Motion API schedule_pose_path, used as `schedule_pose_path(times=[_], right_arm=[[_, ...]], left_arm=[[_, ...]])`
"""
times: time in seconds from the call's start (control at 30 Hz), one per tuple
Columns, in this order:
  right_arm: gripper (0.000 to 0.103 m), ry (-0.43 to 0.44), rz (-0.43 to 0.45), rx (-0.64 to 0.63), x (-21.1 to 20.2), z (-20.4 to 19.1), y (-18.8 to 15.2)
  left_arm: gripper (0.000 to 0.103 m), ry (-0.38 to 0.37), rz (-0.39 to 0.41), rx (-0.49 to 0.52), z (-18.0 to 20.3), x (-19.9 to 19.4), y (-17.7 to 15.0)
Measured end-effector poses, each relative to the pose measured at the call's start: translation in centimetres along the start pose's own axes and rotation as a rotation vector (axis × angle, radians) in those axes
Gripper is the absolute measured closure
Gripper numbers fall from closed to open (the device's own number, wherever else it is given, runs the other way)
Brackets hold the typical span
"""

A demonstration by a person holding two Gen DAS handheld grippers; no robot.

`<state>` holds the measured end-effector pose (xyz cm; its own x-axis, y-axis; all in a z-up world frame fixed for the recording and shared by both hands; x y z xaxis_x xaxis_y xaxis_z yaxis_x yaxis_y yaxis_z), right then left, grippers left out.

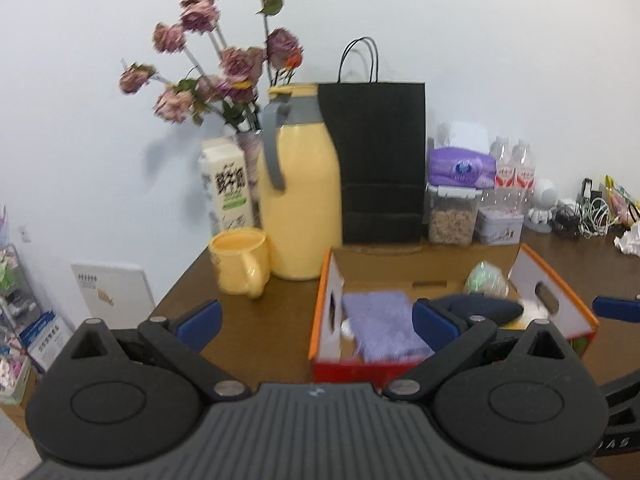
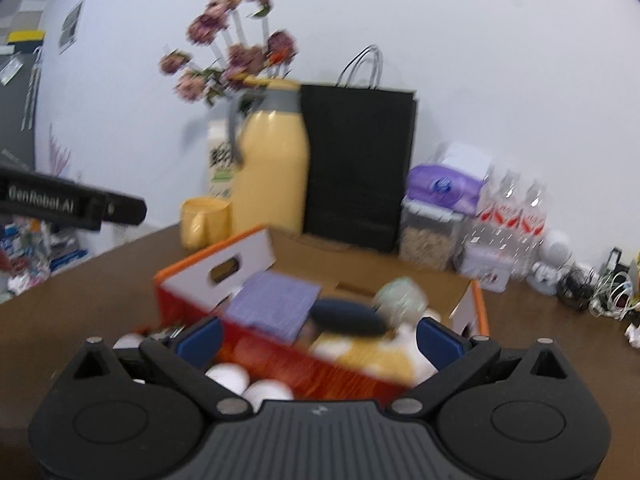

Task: Organize objects
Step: 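Grasp the white wet-wipes pack with the right gripper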

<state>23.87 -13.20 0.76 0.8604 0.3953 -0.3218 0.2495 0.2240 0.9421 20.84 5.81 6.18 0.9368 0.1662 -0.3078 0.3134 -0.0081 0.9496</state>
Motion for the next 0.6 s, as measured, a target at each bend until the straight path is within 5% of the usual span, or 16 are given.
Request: schedule_pose_path(times=[0.33, 0.6], right_arm=[[0.0, 0.071, -0.132, -0.021, -0.9, -5.2, -5.1], [0.0, 0.076, -0.176, -0.031, 0.6, -7.5, -6.2]], left_arm=[[0.0, 0.039, -0.118, -0.024, -3.9, -4.0, -6.3], [0.0, 0.072, -0.175, -0.081, -6.7, -5.6, -9.2]])
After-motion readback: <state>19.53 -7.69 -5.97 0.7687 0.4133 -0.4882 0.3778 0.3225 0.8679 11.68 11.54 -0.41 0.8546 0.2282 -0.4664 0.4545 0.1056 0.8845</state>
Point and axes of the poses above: each gripper's, at about its wrist camera, not at the fingertips, and x roughly the way its jaws point, z to its right, y to its top, the point moved 6 cm from there along x, roughly the way its jaws point, and after that the axes turned 6 degrees about z, right-handed, at the moved point
